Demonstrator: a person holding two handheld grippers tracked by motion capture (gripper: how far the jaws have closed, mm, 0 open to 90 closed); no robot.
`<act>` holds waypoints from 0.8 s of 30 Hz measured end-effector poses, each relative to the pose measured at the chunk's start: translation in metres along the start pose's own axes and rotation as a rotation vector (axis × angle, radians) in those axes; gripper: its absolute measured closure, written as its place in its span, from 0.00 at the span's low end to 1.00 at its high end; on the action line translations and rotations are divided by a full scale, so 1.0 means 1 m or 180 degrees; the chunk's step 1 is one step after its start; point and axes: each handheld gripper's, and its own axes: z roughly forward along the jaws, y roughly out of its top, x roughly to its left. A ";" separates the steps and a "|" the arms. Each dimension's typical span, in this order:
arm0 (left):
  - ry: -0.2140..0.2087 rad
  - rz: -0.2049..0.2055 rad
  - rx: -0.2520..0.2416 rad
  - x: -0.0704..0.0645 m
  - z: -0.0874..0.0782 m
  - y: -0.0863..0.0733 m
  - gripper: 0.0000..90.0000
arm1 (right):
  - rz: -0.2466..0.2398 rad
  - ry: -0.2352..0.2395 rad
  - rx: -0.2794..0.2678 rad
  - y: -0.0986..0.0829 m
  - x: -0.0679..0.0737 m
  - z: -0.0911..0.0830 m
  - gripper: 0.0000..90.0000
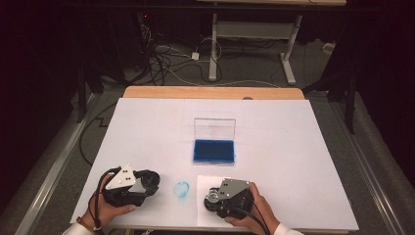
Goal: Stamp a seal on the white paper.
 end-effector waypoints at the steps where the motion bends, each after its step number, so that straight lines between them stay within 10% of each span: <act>1: 0.0000 0.0001 0.0000 0.000 0.000 0.000 0.40 | -0.0003 -0.0001 0.0003 0.000 0.000 0.000 0.64; 24: -0.0002 0.0013 -0.0001 -0.001 0.000 0.001 0.40 | 0.0002 -0.0013 0.0015 0.001 0.001 0.000 0.64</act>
